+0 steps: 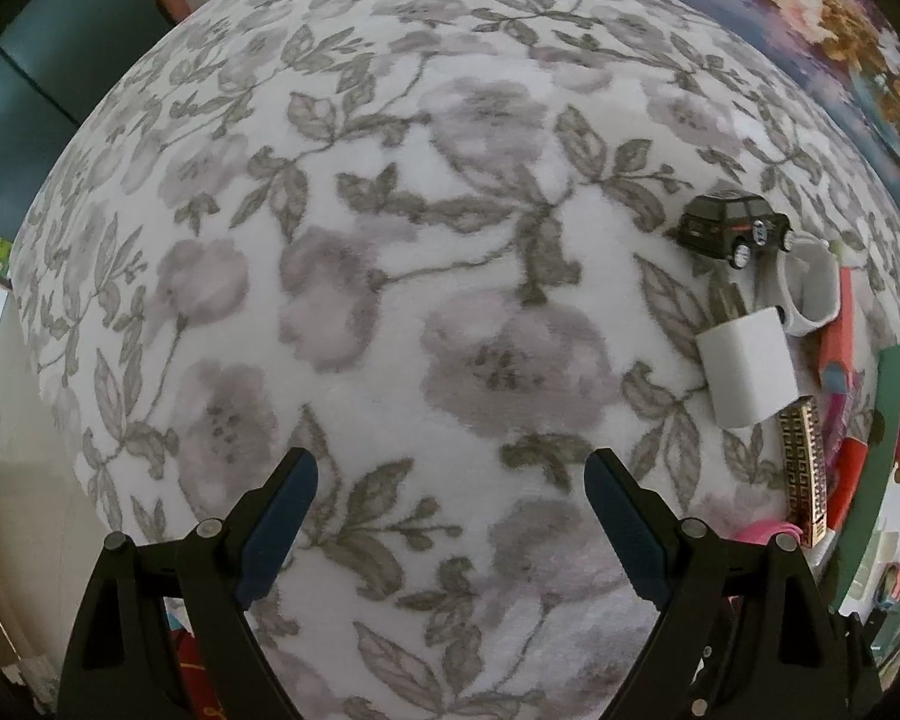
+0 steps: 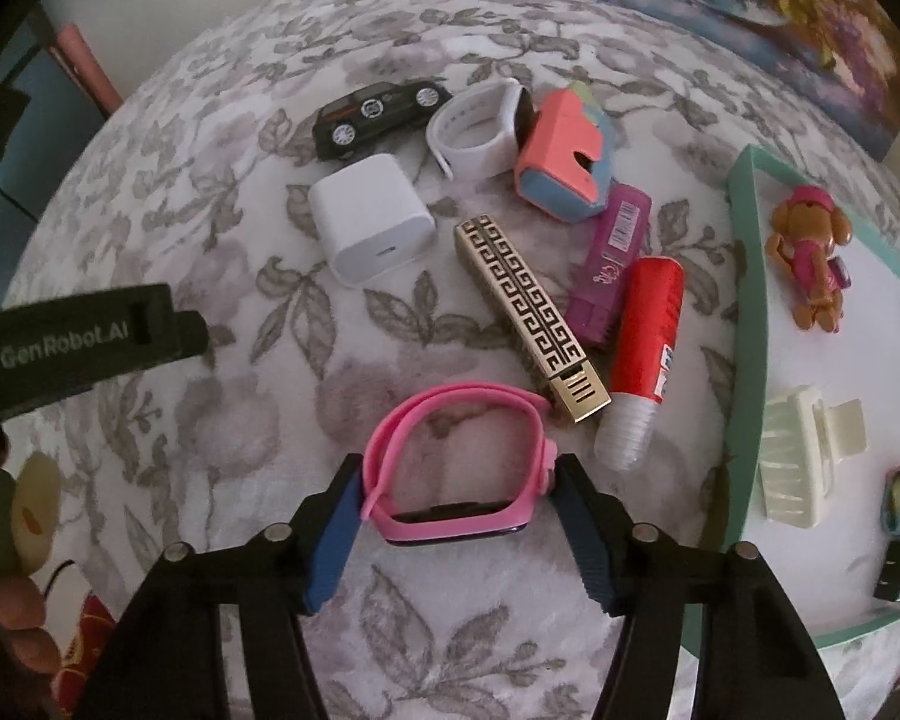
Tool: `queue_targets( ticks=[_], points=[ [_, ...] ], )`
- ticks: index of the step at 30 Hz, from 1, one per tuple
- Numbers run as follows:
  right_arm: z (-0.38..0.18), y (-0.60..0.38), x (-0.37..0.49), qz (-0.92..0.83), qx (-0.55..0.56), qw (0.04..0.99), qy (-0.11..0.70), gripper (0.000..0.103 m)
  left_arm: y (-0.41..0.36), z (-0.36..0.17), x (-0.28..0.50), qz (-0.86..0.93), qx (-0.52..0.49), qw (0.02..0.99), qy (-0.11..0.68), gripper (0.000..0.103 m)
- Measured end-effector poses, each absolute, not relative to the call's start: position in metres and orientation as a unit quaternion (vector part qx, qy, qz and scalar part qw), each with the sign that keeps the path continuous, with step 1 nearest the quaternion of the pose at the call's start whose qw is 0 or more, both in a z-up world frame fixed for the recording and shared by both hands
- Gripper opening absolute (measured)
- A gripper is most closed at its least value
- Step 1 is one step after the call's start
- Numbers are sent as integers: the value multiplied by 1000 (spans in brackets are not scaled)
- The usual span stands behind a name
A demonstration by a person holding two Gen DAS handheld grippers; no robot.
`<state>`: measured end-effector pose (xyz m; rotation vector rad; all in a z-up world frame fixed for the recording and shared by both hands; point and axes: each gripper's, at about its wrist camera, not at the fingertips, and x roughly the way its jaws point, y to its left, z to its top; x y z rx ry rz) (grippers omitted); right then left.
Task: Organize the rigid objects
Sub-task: 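Grasp the white charger cube with left tool while right tool holds pink band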
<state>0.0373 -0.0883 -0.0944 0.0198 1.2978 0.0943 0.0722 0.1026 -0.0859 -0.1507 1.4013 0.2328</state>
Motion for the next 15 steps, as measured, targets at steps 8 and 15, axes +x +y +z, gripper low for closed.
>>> queue_targets(
  ticks=[8,15],
  points=[
    [-85,-109,41,48,38,793,606,65,86,-81,78,91,-67,760,641,91],
    [-65,-127,39,46,53,806,588,65,75,-73,82,81,-76,767,632,91]
  ],
)
